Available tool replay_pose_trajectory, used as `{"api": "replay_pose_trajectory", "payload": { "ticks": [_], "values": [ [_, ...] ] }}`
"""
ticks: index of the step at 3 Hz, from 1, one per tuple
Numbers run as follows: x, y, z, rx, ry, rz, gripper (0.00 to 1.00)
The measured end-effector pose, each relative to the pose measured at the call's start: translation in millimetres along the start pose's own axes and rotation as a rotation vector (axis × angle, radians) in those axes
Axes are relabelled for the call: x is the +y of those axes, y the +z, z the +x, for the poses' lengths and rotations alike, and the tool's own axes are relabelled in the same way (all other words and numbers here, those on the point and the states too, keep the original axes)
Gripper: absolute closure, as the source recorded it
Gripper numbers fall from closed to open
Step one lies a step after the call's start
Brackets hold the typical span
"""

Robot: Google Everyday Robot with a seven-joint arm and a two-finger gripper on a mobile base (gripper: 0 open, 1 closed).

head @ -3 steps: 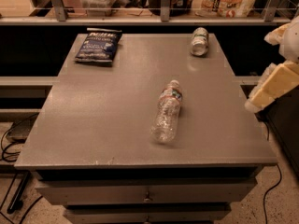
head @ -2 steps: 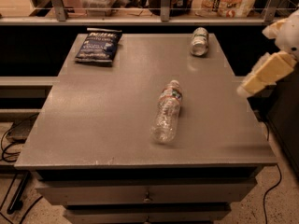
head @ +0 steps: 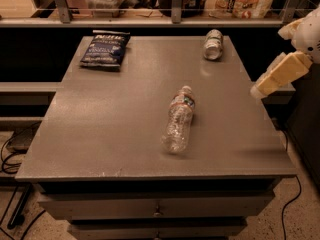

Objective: Move 7up can near blue chip bag

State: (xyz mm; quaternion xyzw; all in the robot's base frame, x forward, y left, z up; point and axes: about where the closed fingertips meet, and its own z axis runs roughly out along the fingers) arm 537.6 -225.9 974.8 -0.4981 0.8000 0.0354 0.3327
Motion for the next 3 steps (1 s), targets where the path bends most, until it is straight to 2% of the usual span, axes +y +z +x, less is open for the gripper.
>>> {"api": "replay_pose_trajectory", "payload": {
  "ticks": [1, 2, 3],
  "values": [
    [-25.6, 21.7, -11.7, -0.062, 0.062, 0.061, 0.0],
    [-67.7, 49.4, -30.0, -0.163, 0.153, 0.168, 0.0],
    [-67.7, 49.4, -30.0, -0.163, 0.153, 0.168, 0.0]
  ]
}}
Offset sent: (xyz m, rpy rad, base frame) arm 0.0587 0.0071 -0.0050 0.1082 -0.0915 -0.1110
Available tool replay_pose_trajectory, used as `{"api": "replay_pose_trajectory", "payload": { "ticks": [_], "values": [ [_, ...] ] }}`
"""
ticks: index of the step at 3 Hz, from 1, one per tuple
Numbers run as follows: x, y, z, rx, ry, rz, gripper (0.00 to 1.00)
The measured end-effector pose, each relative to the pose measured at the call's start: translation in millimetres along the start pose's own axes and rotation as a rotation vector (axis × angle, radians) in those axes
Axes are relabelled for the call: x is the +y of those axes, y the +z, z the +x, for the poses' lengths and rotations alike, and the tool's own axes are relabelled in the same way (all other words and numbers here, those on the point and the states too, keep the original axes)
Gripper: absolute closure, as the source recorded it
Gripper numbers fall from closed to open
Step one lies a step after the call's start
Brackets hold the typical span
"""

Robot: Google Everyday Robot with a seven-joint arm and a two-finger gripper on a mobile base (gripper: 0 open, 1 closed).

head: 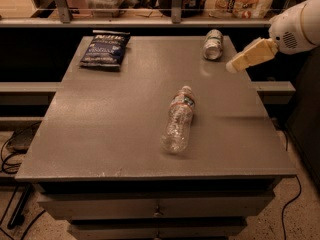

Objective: Move 7up can near blue chip bag

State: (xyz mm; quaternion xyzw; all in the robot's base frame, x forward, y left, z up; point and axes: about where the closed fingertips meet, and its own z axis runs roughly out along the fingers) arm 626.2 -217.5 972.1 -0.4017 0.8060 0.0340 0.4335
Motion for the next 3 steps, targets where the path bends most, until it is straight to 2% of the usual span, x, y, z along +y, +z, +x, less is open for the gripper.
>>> {"api": "replay_pose_trajectory", "payload": {
  "ticks": [1, 2, 3],
  "values": [
    [-0.7, 10.8, -1.5, -0.001, 0.027, 0.006, 0.0],
    [-0.3, 43.1, -6.3, -0.047, 0.094, 0.003, 0.0],
    [-7.0, 68.9, -8.0, -0.079, 0.15, 0.034, 0.0]
  ]
}}
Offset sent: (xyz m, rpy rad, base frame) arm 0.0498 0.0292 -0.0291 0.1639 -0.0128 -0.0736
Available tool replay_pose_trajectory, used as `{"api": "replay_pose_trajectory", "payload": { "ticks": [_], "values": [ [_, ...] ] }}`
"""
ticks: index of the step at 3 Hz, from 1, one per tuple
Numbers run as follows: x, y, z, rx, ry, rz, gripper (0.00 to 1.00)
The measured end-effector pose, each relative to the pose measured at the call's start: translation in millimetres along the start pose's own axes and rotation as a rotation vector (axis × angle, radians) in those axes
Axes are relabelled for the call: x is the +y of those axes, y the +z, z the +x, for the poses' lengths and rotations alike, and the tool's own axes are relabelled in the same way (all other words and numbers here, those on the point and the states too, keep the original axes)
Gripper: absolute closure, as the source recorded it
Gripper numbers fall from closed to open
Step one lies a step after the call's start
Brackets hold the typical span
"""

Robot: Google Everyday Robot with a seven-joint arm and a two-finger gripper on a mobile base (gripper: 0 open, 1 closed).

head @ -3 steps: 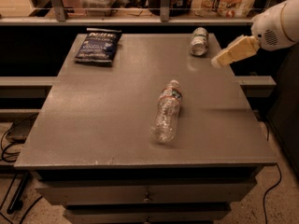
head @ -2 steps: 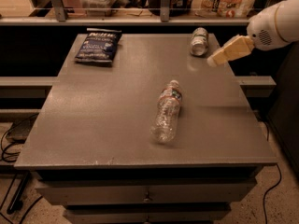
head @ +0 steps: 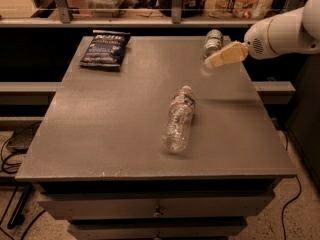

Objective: Move 7up can near blue chip bag

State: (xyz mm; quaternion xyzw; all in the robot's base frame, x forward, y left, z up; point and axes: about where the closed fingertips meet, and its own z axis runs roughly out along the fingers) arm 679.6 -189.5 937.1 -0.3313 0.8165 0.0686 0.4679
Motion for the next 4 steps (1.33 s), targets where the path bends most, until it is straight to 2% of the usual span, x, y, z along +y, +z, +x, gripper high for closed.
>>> {"api": "replay_pose_trajectory", "payload": {
  "ticks": [1, 2, 3, 4],
  "values": [
    [-18.7, 37.9, -3.2, -0.049, 0.094, 0.047, 0.0],
    [-49.8, 88.4, -8.1, -0.082, 0.168, 0.071, 0.0],
    [-49.8, 88.4, -8.1, -0.082, 0.169, 0.071, 0.0],
    [-49.2, 101.9, -7.6, -0.08, 0.188, 0.069, 0.0]
  ]
}}
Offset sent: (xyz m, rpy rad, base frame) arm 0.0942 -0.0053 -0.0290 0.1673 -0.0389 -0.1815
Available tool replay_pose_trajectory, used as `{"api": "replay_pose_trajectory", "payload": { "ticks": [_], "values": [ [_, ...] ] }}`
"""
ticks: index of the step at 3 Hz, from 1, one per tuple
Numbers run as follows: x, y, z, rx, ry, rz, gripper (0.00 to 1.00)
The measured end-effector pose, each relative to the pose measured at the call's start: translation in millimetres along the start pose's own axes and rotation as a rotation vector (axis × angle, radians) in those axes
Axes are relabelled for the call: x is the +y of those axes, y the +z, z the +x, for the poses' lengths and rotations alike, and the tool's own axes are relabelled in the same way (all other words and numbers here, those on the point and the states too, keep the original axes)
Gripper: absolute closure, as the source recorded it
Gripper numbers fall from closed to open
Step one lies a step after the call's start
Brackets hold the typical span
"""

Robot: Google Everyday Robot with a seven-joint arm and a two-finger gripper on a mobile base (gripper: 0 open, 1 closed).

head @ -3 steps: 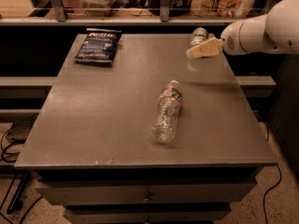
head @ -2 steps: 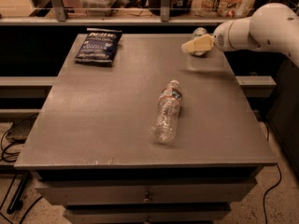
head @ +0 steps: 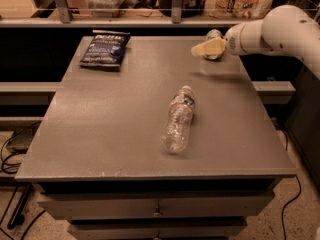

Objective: Move 7up can near blue chip bag

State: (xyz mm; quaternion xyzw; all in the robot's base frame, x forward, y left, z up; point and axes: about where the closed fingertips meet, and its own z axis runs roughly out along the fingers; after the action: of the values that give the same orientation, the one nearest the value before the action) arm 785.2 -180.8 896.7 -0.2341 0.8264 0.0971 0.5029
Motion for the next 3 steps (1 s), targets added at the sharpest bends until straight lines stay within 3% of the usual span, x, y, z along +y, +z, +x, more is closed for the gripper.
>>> {"api": "replay_pose_trajectory", "payload": {
  "ticks": [1, 3],
  "values": [
    [-6.4, 25.6, 3.0, -0.03, 0.085, 0.015, 0.0],
    [-20.2, 54.4, 7.9, -0.052, 0.172, 0.065, 0.0]
  ]
}}
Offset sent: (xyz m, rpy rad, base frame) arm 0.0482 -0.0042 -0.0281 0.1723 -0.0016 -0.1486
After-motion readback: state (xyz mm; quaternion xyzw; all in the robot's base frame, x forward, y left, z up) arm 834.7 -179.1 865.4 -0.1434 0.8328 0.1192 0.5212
